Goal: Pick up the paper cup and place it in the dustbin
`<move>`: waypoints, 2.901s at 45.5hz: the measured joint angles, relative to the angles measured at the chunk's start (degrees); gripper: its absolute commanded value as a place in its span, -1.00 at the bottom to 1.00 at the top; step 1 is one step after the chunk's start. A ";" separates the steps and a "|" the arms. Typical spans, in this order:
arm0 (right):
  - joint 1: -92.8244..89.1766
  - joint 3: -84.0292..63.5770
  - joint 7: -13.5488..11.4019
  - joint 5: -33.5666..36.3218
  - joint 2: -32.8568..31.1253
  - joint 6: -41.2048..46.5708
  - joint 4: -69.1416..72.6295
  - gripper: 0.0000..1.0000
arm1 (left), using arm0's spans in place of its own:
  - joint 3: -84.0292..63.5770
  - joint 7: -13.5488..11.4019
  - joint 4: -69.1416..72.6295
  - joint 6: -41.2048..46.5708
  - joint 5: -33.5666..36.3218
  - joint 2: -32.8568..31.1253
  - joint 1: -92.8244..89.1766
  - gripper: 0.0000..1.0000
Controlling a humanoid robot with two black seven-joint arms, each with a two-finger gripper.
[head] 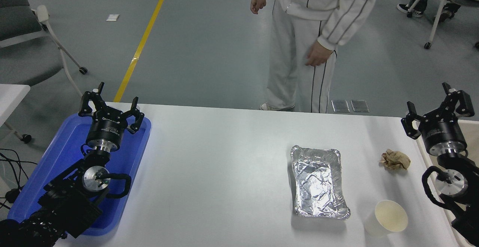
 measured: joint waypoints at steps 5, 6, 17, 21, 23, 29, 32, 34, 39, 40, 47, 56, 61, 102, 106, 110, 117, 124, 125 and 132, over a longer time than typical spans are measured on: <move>-0.10 -0.04 0.00 0.00 0.08 -0.08 0.00 1.00 | 0.00 0.00 0.00 0.00 0.00 0.00 -0.02 1.00; -0.11 -0.06 0.00 0.00 0.11 -0.10 0.00 1.00 | 0.00 0.00 0.00 0.00 0.00 0.00 -0.03 1.00; -0.21 -0.07 0.00 0.00 0.23 -0.19 0.00 1.00 | 0.00 0.01 0.00 0.00 0.01 0.00 -0.03 1.00; -0.25 -0.08 0.00 0.00 0.24 -0.19 0.00 1.00 | 0.00 0.01 0.00 0.00 0.01 0.00 -0.03 1.00; -0.28 -0.09 0.00 0.00 0.25 -0.15 -0.03 1.00 | 0.00 0.01 0.00 -0.01 0.01 0.00 -0.03 1.00; -0.33 -0.08 0.00 0.00 0.29 -0.09 -0.04 1.00 | 0.00 0.02 0.00 -0.03 0.01 0.00 -0.01 1.00; -0.35 -0.03 0.00 0.00 0.29 -0.06 -0.04 1.00 | 0.00 0.02 0.00 -0.04 0.01 0.00 -0.01 1.00; -0.36 -0.02 0.00 0.00 0.30 -0.04 -0.04 1.00 | 0.00 0.02 0.01 -0.05 0.01 0.00 -0.01 1.00; -0.36 -0.01 0.00 0.00 0.35 0.01 -0.02 1.00 | 0.00 0.02 0.02 -0.05 0.01 0.00 0.00 1.00; -0.36 -0.01 0.00 0.00 0.36 0.02 -0.01 1.00 | 0.00 0.02 0.02 -0.05 0.01 0.00 0.00 1.00; -0.43 -0.01 0.00 0.00 0.39 0.10 0.13 1.00 | 0.00 0.02 0.02 -0.05 0.01 0.00 0.00 1.00; -0.70 -0.05 0.00 0.00 0.30 0.19 0.35 1.00 | 0.00 0.01 0.02 -0.05 -0.01 0.00 0.00 1.00; -0.54 -0.16 -0.01 0.00 0.24 0.06 0.57 1.00 | 0.00 0.01 0.02 -0.05 -0.01 0.01 0.00 1.00; 16.95 -45.42 0.00 4.40 -12.75 -2.67 5.71 1.00 | 0.00 -0.01 0.02 0.01 0.01 0.00 -0.04 1.00; 20.21 -52.24 -0.01 4.54 -14.73 -2.64 6.01 1.00 | 0.00 -0.01 0.02 0.00 0.00 0.00 -0.06 1.00; 24.35 -60.53 -0.01 4.54 -17.01 -2.59 7.39 1.00 | 0.00 0.00 -0.02 -0.03 0.01 0.00 -0.09 1.00; 34.15 -77.21 0.00 4.35 -20.73 -2.58 10.93 1.00 | 0.00 0.05 -0.05 -0.07 0.01 0.00 -0.10 1.00; 45.86 -95.49 -0.04 4.22 -21.62 -2.46 14.84 1.00 | 0.00 0.07 -0.07 -0.07 0.01 -0.01 -0.10 1.00; 47.48 -97.93 -0.05 4.20 -21.48 -2.37 15.36 1.00 | 0.00 0.07 -0.06 -0.07 0.00 0.00 -0.10 1.00; 60.41 -116.70 -0.08 4.04 -18.09 0.60 19.51 1.00 | 0.00 0.07 -0.06 -0.07 0.00 0.01 -0.10 1.00</move>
